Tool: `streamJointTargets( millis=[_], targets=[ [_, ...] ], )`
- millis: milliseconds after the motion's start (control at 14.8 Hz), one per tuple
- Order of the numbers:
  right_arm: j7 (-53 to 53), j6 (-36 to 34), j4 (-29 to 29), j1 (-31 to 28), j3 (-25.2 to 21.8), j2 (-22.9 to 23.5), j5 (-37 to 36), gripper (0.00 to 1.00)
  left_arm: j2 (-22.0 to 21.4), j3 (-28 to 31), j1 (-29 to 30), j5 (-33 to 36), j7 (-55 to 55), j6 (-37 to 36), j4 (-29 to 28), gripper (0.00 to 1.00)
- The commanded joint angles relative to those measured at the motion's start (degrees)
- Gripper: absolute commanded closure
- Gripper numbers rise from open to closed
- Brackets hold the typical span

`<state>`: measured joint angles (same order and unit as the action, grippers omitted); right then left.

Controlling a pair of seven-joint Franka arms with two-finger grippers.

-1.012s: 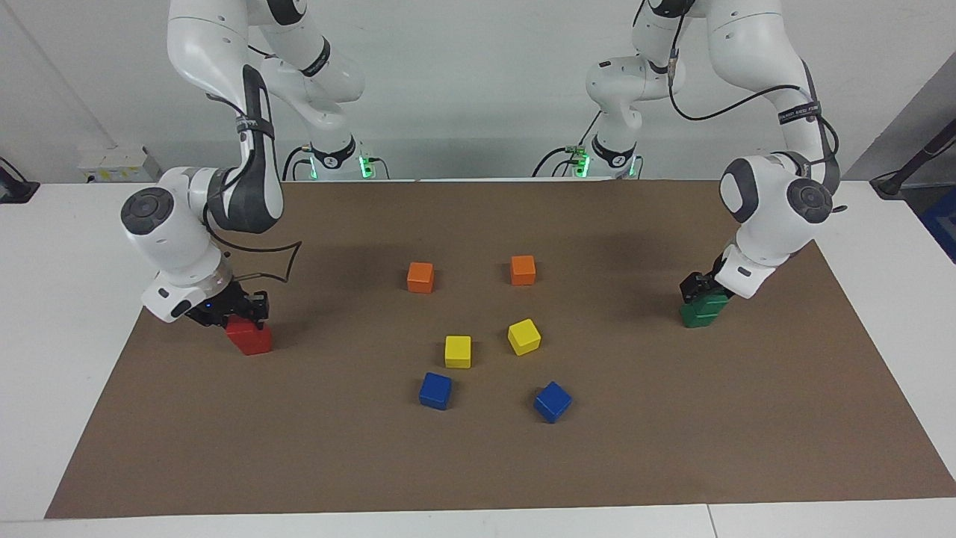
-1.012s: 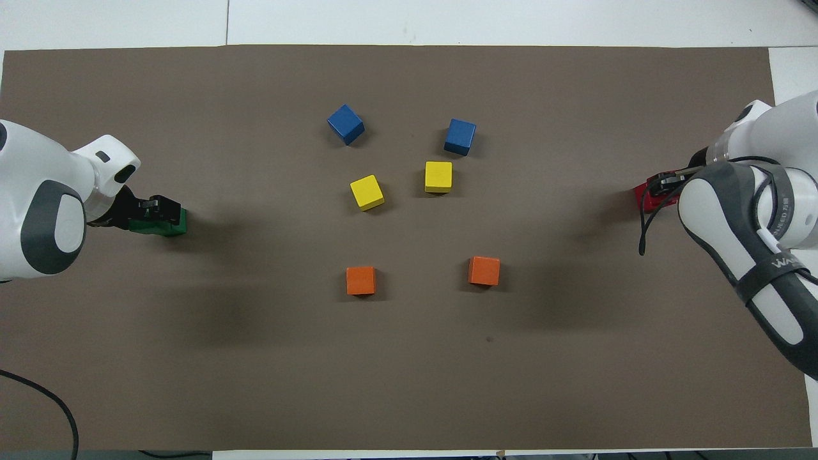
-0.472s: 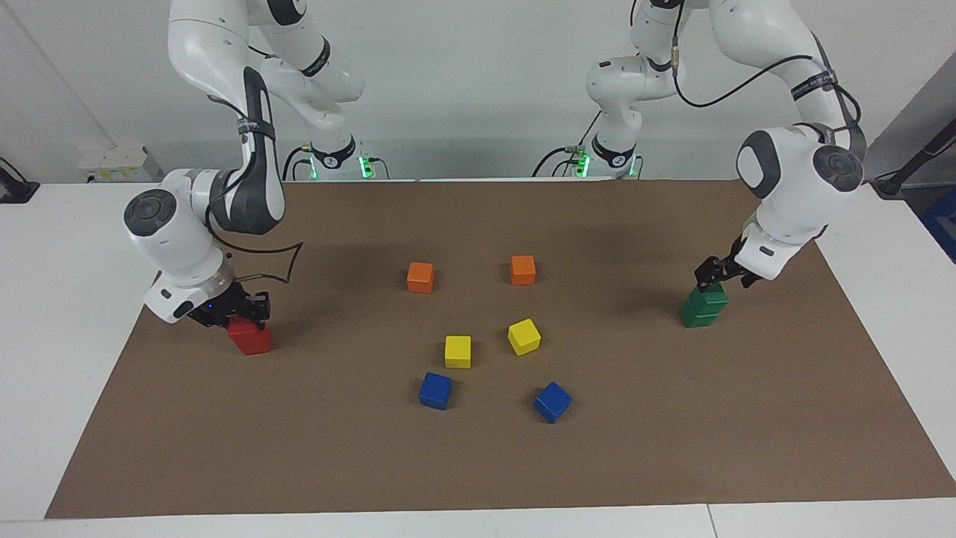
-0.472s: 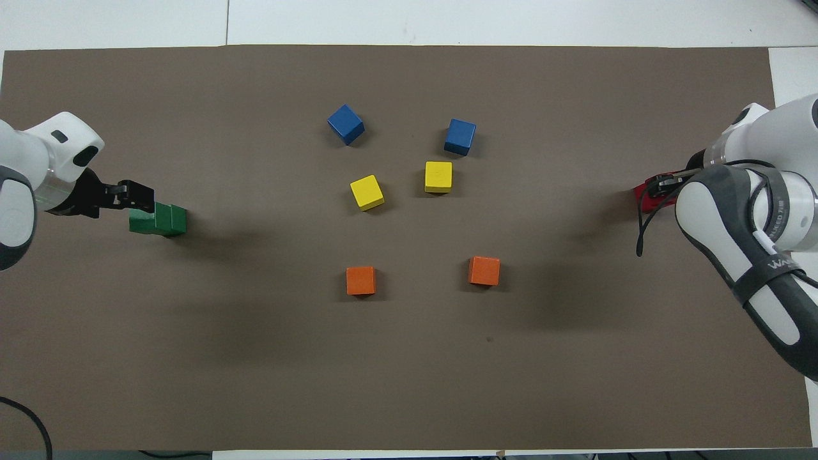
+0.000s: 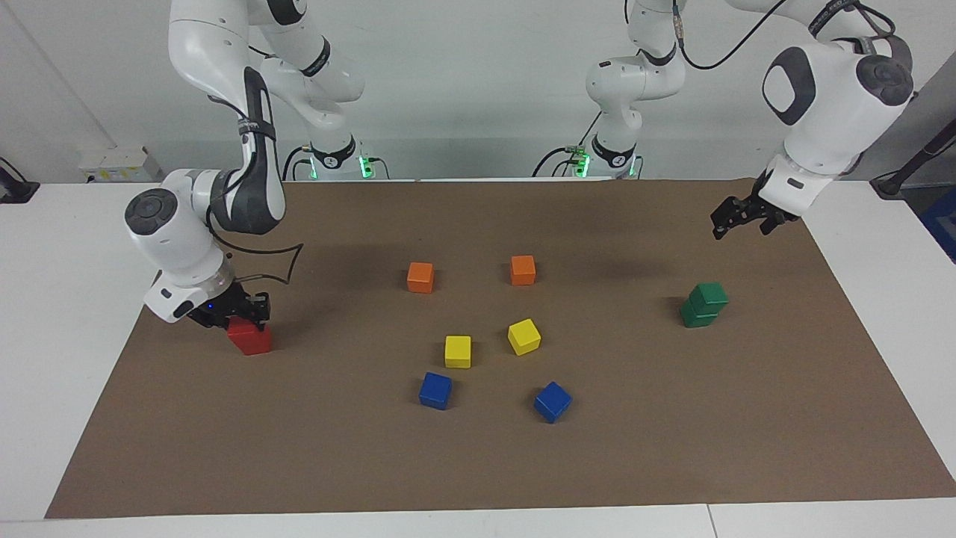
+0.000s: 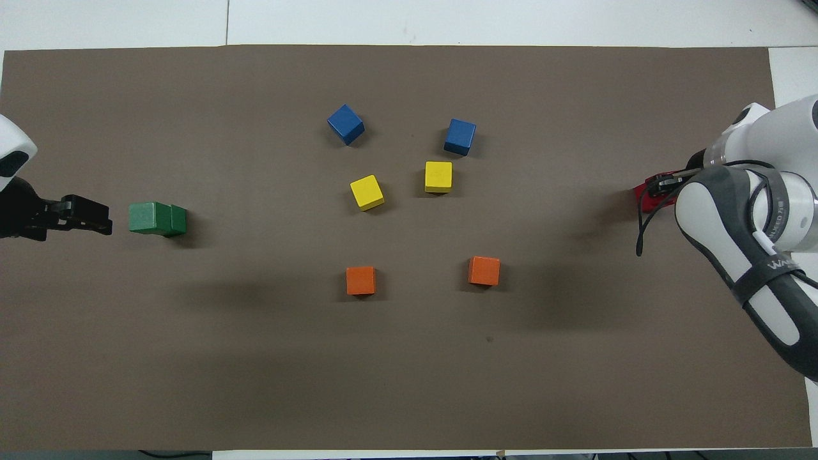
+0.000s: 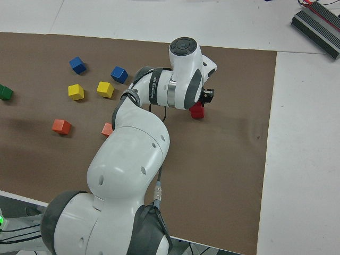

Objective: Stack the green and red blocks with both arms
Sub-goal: 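Withdraw the left gripper from the green stack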

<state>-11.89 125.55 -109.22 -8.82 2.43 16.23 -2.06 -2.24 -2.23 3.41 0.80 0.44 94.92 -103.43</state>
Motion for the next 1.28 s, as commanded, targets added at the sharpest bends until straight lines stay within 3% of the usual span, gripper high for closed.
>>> streamJointTargets(
  millis=[0,472,742,945,1012,1147,1215],
  targets=[
    [0.9,1.89,-1.96,-0.59,0.47,-0.67,0.13,1.0,-1.89,-0.31,-0.33,-0.62,-0.35,-3.51,-0.45,0.0],
    [0.72,1.89,-2.31,-0.94,0.39,-0.76,0.13,1.0,-1.37,-0.66,-0.59,-0.62,-0.44,-1.15,-0.55,0.0],
    [0.64,1.89,-2.31,-0.94,0.47,-0.76,0.13,1.0,2.59,-0.23,-3.5,-0.63,-0.53,-2.63,4.37,0.0],
    [0.72,1.89,-2.31,-0.94,0.47,-0.76,0.13,0.99,1.81,-0.4,-3.58,-0.62,-0.44,-5.18,3.59,0.0],
    [0.64,1.97,-2.23,-0.85,0.47,-0.67,0.13,0.81,1.54,-0.4,-3.58,-0.54,-0.36,-5.01,3.24,0.0],
    [0.64,1.97,-2.23,-0.68,0.39,-0.67,0.13,0.0,1.1,-0.32,-3.67,-0.54,-0.53,-4.57,2.97,0.0],
    [0.55,1.97,-2.23,-0.68,0.39,-0.76,0.13,0.0,0.23,-0.31,-3.76,-0.54,-0.53,-4.48,2.97,0.0]
  ],
)
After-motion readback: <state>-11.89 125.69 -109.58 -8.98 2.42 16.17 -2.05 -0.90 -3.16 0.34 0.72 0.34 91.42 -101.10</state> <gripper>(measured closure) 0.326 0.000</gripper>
